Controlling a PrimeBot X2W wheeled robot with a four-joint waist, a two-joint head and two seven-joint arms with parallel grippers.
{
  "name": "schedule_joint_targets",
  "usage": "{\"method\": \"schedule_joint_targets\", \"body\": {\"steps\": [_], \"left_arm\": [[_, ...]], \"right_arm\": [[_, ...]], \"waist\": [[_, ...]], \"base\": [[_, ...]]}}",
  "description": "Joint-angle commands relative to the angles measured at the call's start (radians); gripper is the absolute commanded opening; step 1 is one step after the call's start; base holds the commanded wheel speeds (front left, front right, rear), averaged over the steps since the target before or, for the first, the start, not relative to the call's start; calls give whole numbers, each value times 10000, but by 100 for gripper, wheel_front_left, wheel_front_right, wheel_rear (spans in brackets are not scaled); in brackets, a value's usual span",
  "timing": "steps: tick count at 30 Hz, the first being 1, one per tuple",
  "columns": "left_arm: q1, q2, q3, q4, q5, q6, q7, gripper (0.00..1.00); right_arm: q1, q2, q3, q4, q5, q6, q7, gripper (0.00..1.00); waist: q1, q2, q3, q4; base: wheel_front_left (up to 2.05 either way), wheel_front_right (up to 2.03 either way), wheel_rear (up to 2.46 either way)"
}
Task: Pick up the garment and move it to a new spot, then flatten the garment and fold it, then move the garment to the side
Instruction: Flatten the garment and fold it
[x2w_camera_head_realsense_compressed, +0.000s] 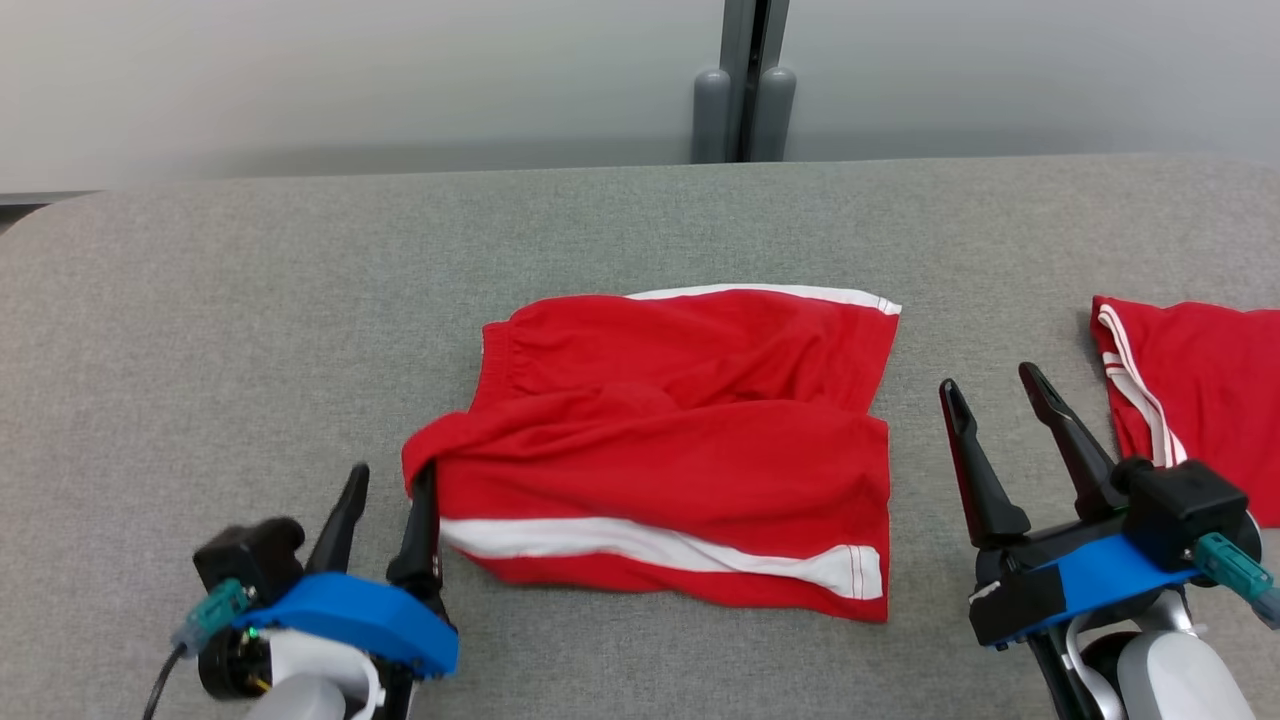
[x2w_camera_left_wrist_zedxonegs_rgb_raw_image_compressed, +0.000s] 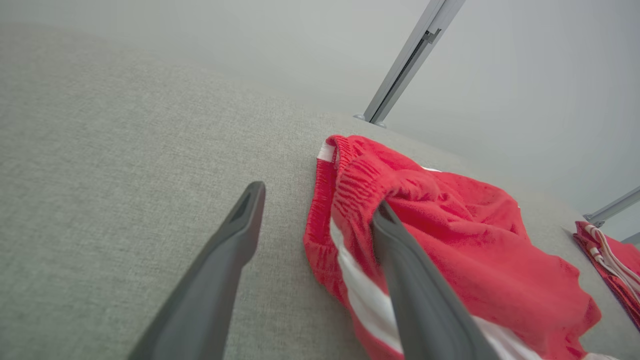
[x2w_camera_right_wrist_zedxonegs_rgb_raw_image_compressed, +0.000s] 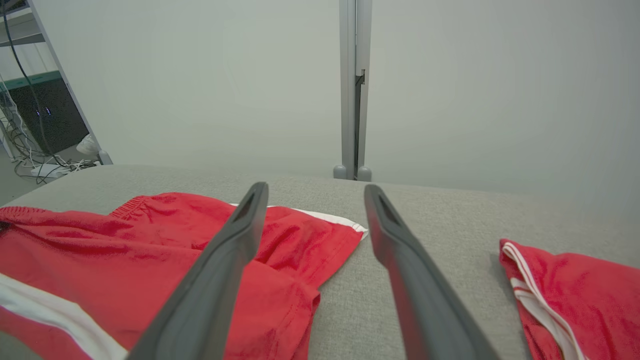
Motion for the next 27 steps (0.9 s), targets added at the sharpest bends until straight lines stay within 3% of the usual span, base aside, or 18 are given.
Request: {"method": "schedule_joint_targets", "body": {"steps": [1,14,19,27], "left_arm": [[322,42,-58,185,3,-128,0,100],[652,599,-525,-38,337,-354,412,100],[775,765,306,-827,1062,-504,-14,100],[1159,-160,2585,-1559,3619,-1186,-40,100]], "right_arm": [[167,-55,-61,-105,-12,6,53,100],[367,-4,-66,-279,33,6,230,100],[455,54,-225,-309,7,6,317,100],[688,187,-264,-212,146,6,662,100]], "waist": [[0,0,-69,-53],[0,0,-124,23],[0,0,-148,170],[0,0,-199,325]], "base": [[0,0,0],[0,0,0],[0,0,0],[0,0,0]]}}
